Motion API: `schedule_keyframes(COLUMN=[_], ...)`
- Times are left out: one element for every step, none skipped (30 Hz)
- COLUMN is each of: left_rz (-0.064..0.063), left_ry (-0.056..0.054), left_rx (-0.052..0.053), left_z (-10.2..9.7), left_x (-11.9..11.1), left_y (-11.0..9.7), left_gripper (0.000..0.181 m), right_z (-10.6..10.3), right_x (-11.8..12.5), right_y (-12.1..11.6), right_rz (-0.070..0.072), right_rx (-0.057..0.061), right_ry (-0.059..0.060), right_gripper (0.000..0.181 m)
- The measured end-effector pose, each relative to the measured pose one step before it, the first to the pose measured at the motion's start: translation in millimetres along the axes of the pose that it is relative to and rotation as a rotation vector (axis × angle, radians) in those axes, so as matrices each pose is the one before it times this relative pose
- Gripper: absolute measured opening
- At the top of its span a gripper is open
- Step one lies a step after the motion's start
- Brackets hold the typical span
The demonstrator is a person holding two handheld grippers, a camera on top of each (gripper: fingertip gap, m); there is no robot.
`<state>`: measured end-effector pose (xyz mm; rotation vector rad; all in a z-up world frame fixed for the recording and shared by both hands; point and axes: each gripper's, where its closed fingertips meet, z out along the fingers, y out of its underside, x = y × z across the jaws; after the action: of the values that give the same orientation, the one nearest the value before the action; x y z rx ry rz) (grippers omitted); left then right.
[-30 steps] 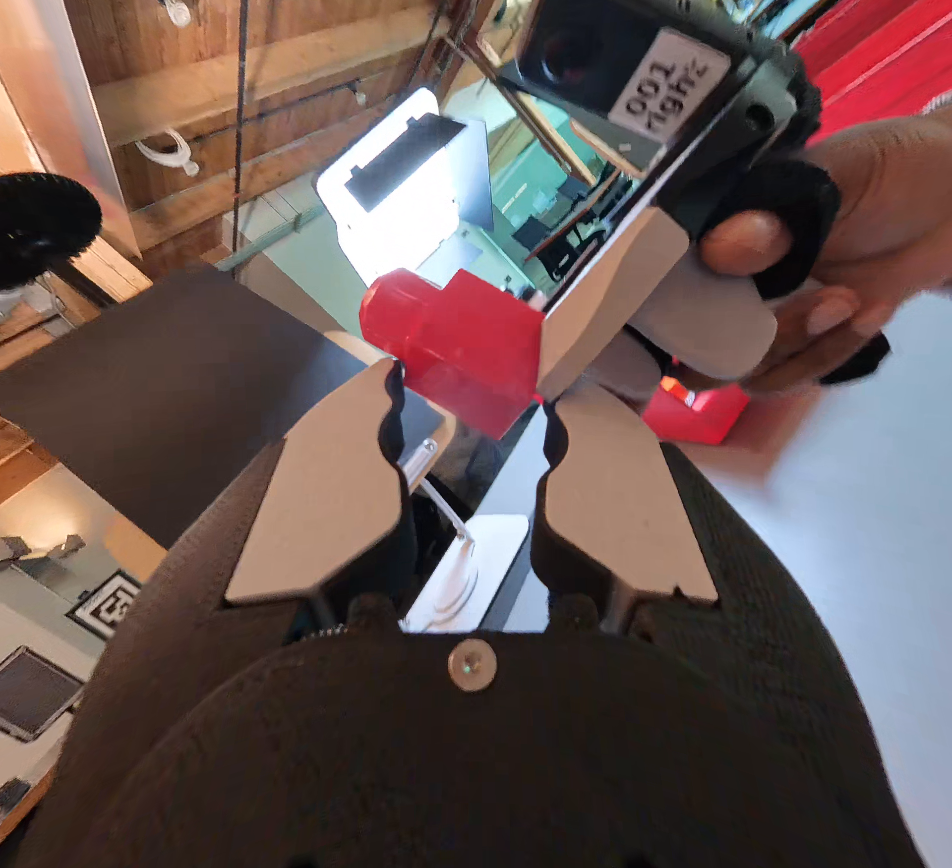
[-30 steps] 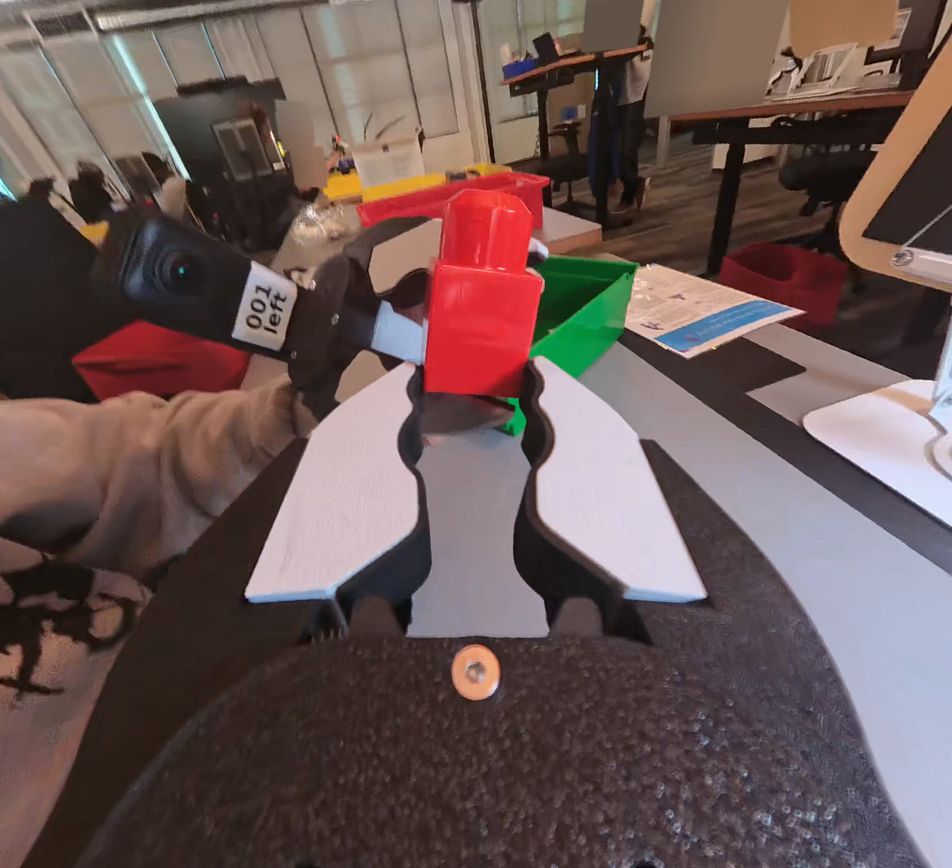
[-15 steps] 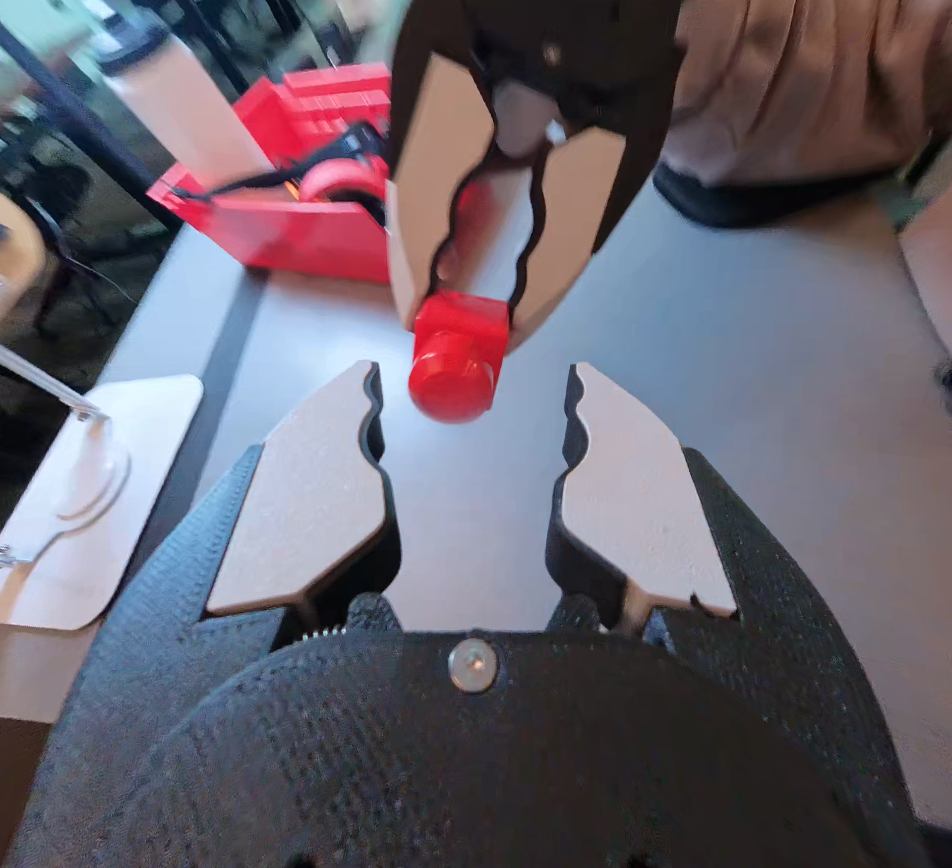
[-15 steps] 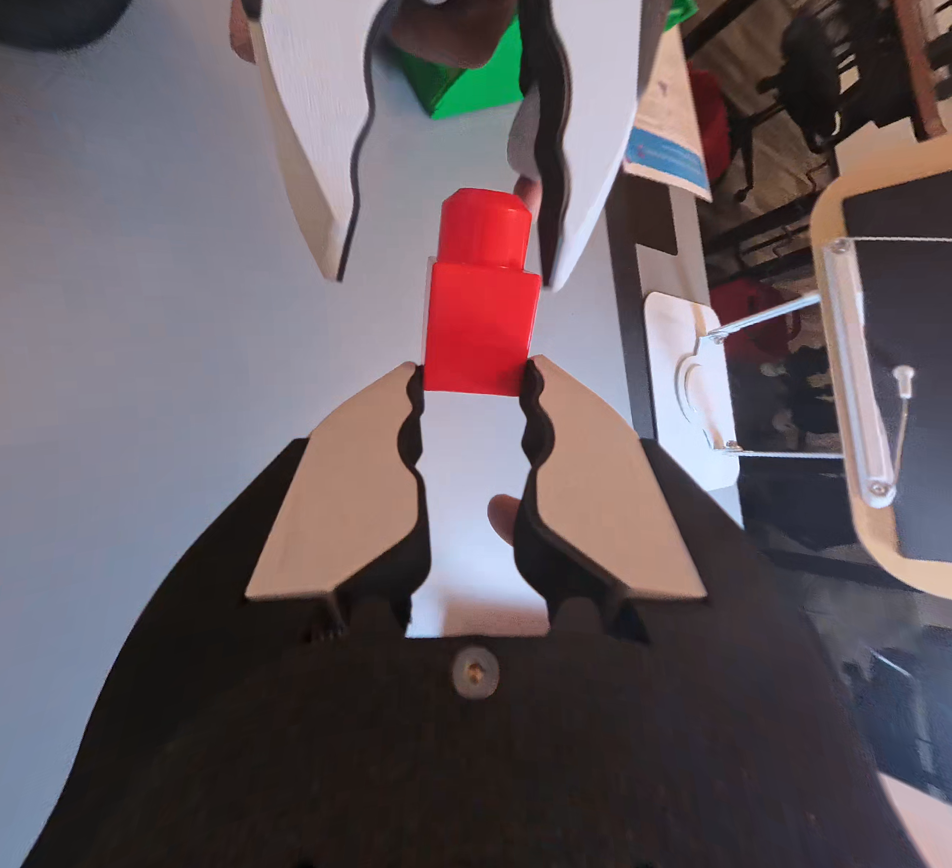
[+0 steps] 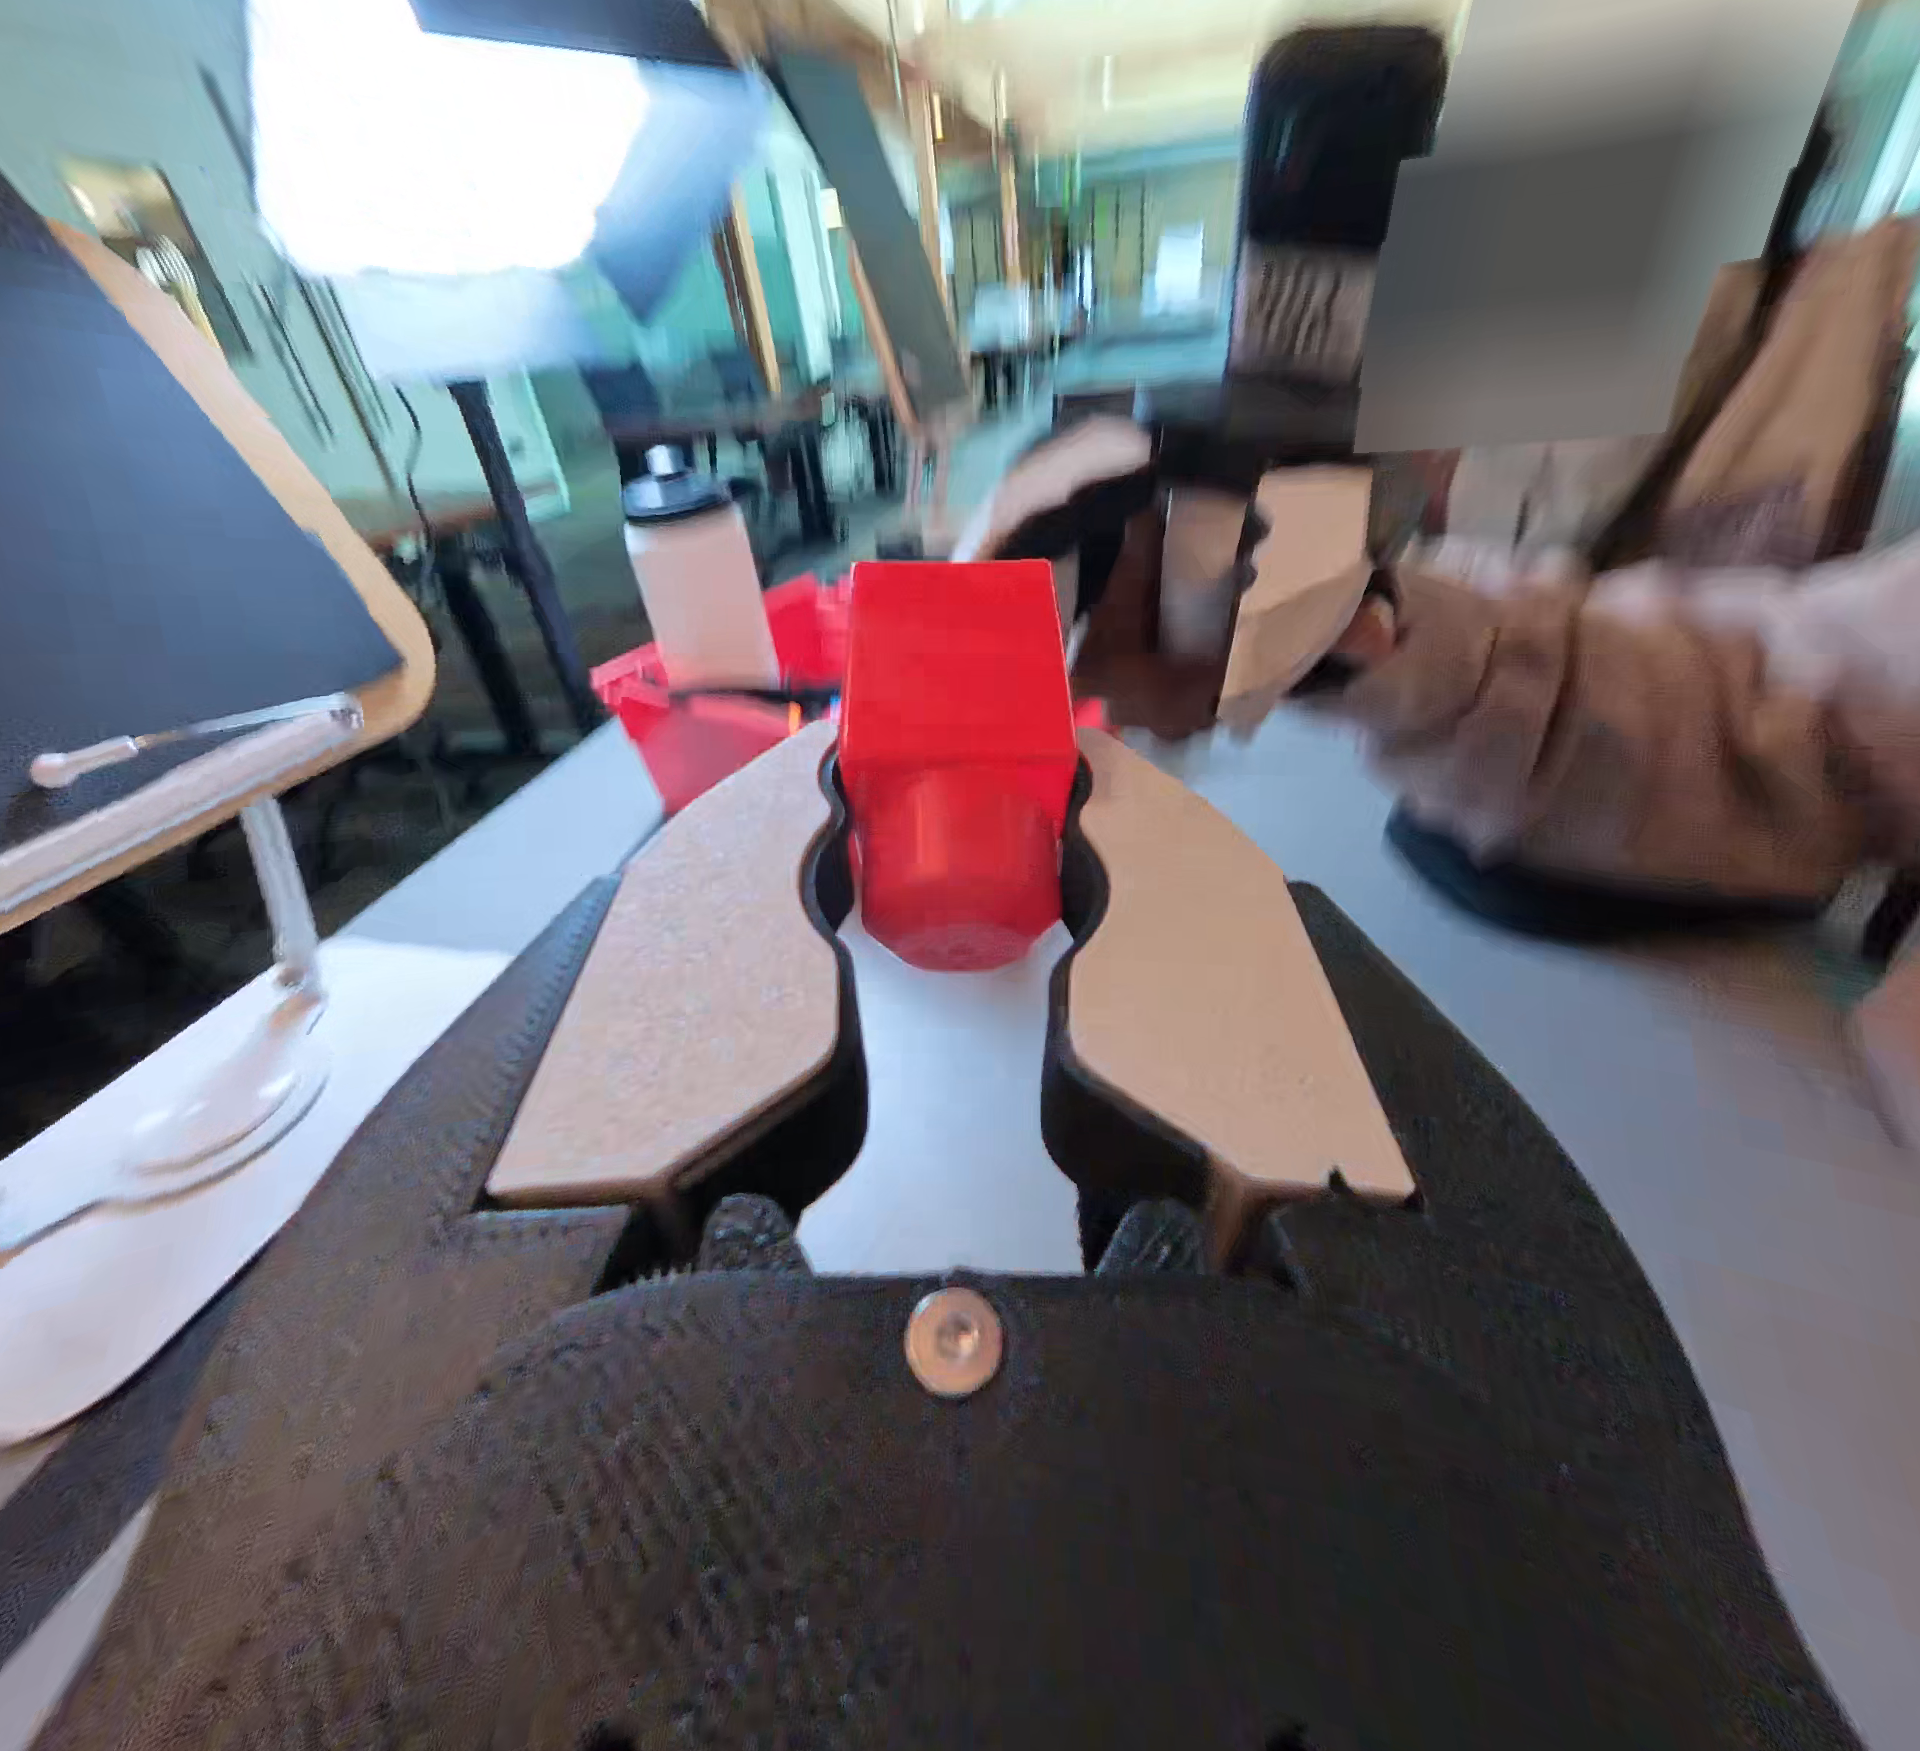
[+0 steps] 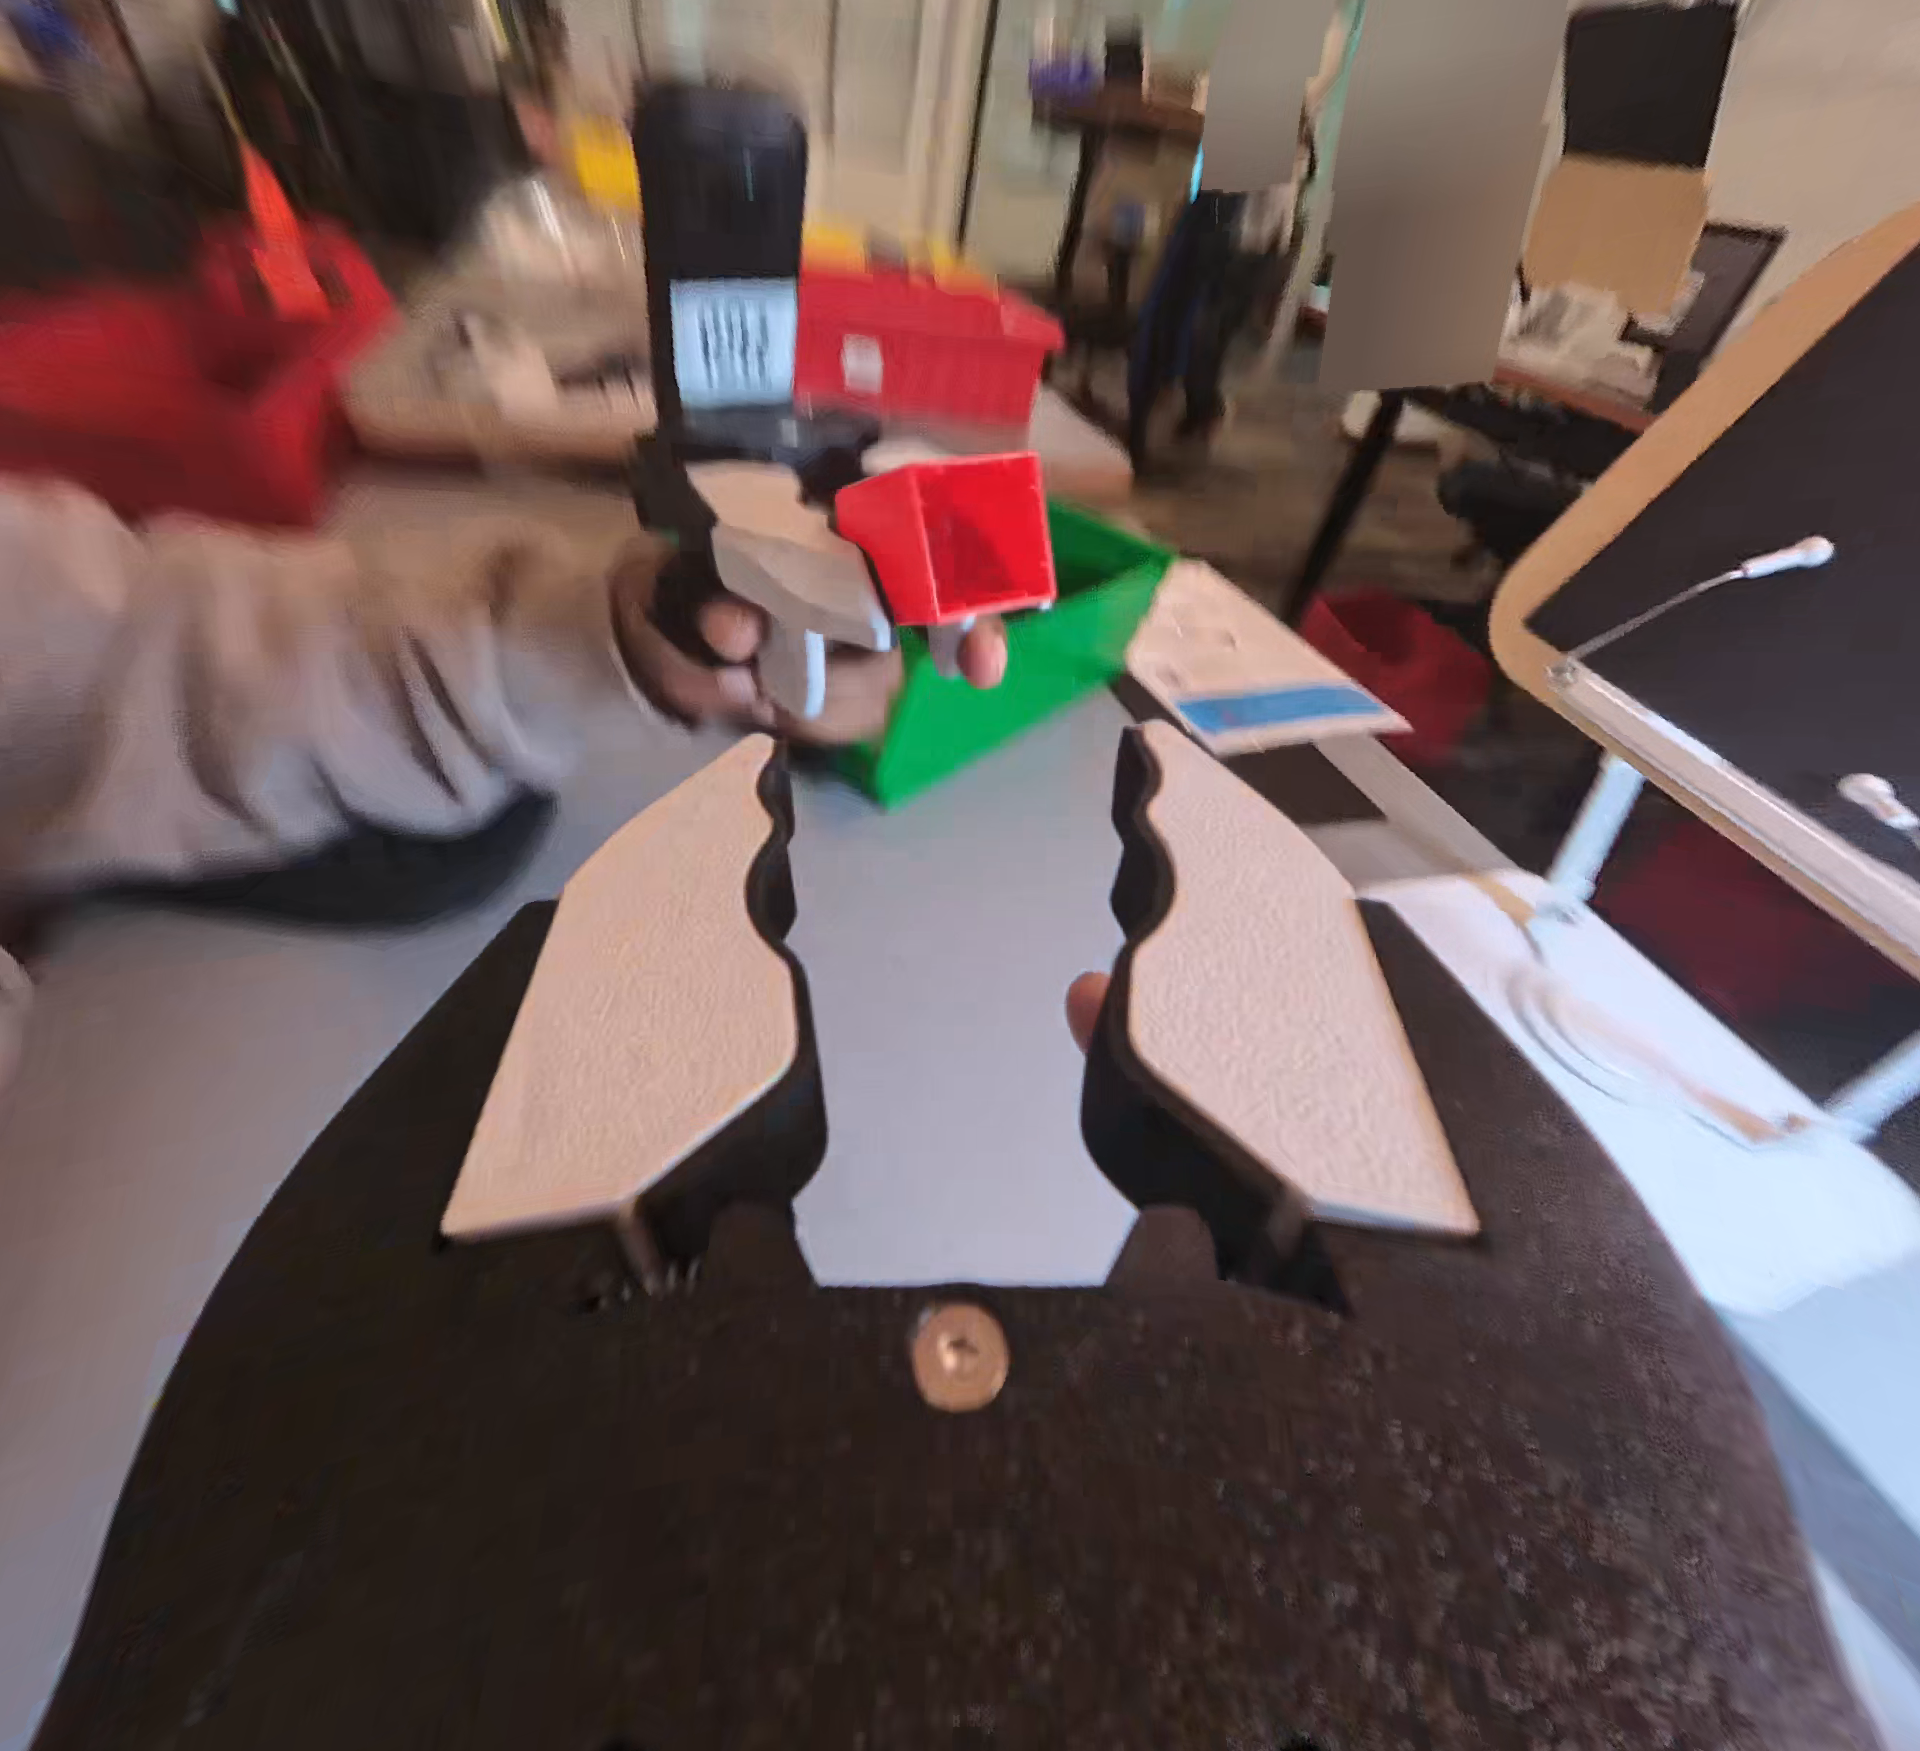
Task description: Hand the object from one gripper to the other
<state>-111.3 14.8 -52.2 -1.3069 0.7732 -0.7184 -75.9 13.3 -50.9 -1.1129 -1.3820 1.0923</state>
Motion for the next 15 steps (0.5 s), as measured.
schedule_keyframes(left_rz=[-0.0586, -0.0501, -0.0315, -0.0093, 0.0085, 0.0207, 0.0281, 0.0290, 0.0284, 0.0299, 0.0437, 0.0639, 0.0596, 0.0444, 0.0536], left_ry=[0.0066, 0.0124, 0.0101, 0.0060, 0.0044, -0.0018, -0.0061, -0.0072, -0.0110, -0.0070, -0.0143, -0.0304, -0.0231, -0.0145, -0.0309], left_rx=[0.1115, 0.0882, 0.0614, 0.0401, 0.0183, -0.0072, -0.0204, -0.0151, -0.0061, -0.0093, -0.0165, -0.0172, -0.0205, -0.0221, -0.0298], left_z=[-3.61, -1.51, 0.23, 1.50, 2.64, 3.79, 4.38, 4.49, 4.23, 3.94, 3.33, 1.95, 0.70, 0.00, -0.47], left_x=[-0.98, 0.85, 1.72, 2.36, 3.19, 3.24, 3.26, 3.84, 3.65, 4.09, 3.22, 0.49, -0.17, -0.85, -3.73], left_y=[-14.74, -10.56, -5.92, -1.75, 2.14, 6.19, 7.96, 6.85, 5.03, 4.79, 4.55, 3.12, 2.29, 1.67, 2.87], left_gripper=[0.036, 0.036, 0.036, 0.036, 0.036, 0.036, 0.036, 0.036, 0.036, 0.036, 0.036, 0.036, 0.036, 0.036, 0.036], right_z=[-3.42, -0.67, 1.74, 3.37, 4.01, 4.08, 3.51, 3.12, 2.94, 2.84, 1.76, -0.16, -0.45, -0.55, -0.89], right_x=[1.77, 0.87, 0.36, -1.32, -2.48, -2.16, -0.93, 1.00, -0.02, -2.25, 1.75, 1.46, 0.33, 0.56, 2.00], right_y=[-11.25, -8.54, -4.56, -0.92, 1.46, 2.24, 2.85, 4.28, 5.75, 6.62, 5.15, 1.93, 1.40, 1.15, 1.18], right_rz=[0.0808, 0.0924, 0.1020, 0.1009, 0.0890, 0.0643, 0.0226, -0.0152, -0.0374, -0.0411, -0.0362, -0.0456, -0.0225, 0.0017, 0.0010], right_rx=[0.1012, 0.0880, 0.0661, 0.0470, 0.0322, 0.0210, 0.0079, -0.0124, -0.0291, -0.0390, -0.0354, -0.0239, -0.0298, -0.0322, -0.0267], right_ry=[-0.0181, -0.0169, -0.0175, -0.0257, -0.0282, -0.0172, 0.0046, 0.0308, 0.0306, 0.0180, 0.0455, 0.0336, 0.0134, 0.0064, 0.0138], right_gripper=[0.059, 0.059, 0.058, 0.058, 0.058, 0.059, 0.059, 0.059, 0.059, 0.057, 0.054, 0.055, 0.056, 0.056, 0.053])
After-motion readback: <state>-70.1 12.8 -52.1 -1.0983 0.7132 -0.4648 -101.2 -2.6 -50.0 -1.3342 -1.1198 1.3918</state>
